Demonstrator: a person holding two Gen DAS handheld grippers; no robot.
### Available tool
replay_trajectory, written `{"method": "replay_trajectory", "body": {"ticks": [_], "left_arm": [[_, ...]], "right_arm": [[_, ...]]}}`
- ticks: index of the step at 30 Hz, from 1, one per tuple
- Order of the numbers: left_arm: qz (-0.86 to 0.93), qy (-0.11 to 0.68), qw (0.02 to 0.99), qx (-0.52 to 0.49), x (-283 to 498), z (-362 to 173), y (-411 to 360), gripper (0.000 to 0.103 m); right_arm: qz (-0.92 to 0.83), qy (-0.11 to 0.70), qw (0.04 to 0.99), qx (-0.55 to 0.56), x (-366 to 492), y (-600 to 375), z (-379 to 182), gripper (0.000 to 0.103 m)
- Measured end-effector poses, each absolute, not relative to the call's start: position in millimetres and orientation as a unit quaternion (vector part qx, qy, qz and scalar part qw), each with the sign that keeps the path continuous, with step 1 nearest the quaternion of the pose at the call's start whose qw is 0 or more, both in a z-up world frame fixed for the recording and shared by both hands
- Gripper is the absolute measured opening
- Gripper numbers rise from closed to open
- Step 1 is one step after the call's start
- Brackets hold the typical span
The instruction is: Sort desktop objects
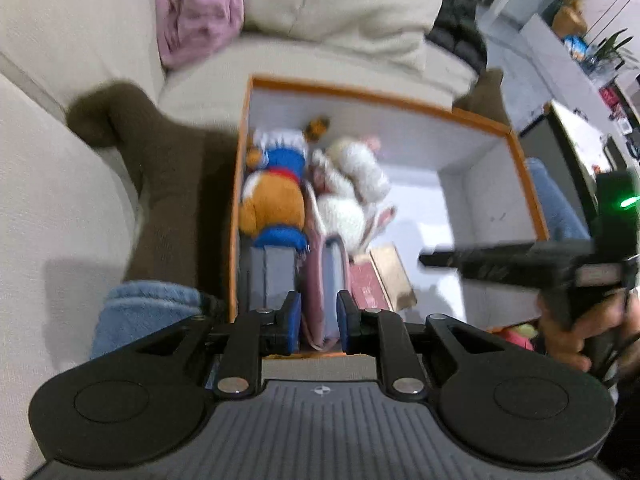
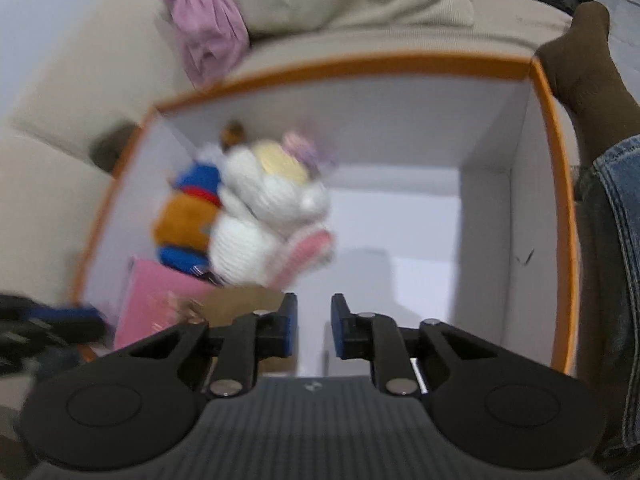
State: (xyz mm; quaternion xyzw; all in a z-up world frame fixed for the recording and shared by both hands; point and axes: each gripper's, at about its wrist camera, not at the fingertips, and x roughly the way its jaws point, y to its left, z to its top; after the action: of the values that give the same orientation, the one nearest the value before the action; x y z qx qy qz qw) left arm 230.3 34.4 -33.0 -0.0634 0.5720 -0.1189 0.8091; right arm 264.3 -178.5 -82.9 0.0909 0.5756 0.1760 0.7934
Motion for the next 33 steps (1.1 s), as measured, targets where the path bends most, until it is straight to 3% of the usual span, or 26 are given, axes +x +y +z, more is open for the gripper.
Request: {"method": "replay_trajectory", "body": {"ticks": [3,7,17,24,30,33], "left_arm": [[-0.101,0.537,0.835,-0.056,224,-18,39,0.021],[-0.070,0.527,0.845,-0.059,225,-16,50,0.021],[-0.061,0.530,0.841,-0.092,214,-28,66,0.021],[-0.071,0.495,0.862,-0.085,180,-11,55,0.021],[-0.098,0.454,0.883,-0.072,134,1,32,0.022],[-0.115,0.436,0.891,-0.056,111,-2,16,0.026]], "right_arm": [[0.196,0.597,0.774,0.081,262,-169,-93,0.015],[0.210,0.598,0.769,0.085,259,-160,-95,0.004],[0.231,0.603,0.759,0.083,252,-146,-93,0.002],[0.223,0.561,0.795,0.054,237,-155,-80,0.006],[0.239,0.472,0.847,0.048,201,-183,-45,0.018],[0.244,0.411,0.877,0.049,175,-201,-28,0.019]]}}
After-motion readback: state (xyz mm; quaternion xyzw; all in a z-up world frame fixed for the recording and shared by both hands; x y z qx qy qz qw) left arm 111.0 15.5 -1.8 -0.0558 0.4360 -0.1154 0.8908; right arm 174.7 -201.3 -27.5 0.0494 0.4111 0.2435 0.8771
